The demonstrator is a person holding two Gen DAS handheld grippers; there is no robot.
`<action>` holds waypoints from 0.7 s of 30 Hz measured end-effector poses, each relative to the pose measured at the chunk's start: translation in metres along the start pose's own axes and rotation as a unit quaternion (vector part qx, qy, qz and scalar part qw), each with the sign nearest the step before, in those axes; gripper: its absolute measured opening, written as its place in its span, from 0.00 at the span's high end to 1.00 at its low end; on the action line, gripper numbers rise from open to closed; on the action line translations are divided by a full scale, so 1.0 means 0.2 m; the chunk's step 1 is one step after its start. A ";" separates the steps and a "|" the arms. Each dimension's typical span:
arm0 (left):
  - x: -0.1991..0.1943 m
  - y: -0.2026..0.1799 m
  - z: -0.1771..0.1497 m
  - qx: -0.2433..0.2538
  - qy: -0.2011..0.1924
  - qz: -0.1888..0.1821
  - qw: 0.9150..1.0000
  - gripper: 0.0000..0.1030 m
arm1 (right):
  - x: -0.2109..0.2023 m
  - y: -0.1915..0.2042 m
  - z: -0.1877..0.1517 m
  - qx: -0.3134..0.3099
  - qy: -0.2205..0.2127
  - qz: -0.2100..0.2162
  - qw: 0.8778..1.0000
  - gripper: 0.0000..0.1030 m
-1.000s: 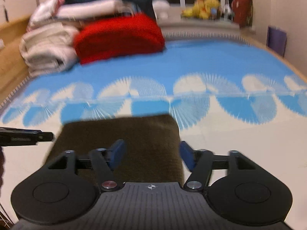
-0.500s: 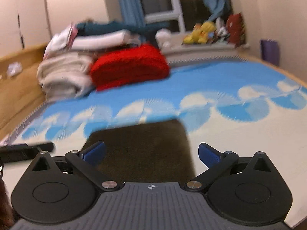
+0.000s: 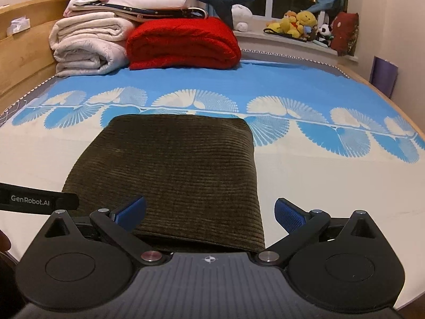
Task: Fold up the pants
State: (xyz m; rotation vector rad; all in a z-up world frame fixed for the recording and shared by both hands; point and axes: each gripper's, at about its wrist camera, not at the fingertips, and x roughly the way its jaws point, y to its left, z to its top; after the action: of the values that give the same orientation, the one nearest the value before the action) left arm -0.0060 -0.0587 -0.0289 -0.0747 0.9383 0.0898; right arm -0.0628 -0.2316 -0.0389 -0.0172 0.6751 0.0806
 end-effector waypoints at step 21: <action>0.02 0.01 -0.03 0.012 0.015 -0.008 1.000 0.01 | 0.02 0.01 0.00 0.009 0.012 0.006 1.000 0.01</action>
State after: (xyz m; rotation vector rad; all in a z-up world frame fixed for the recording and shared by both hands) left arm -0.0077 -0.0569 -0.0357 -0.0612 0.9675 0.0624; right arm -0.0601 -0.2293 -0.0412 0.0028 0.7006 0.0869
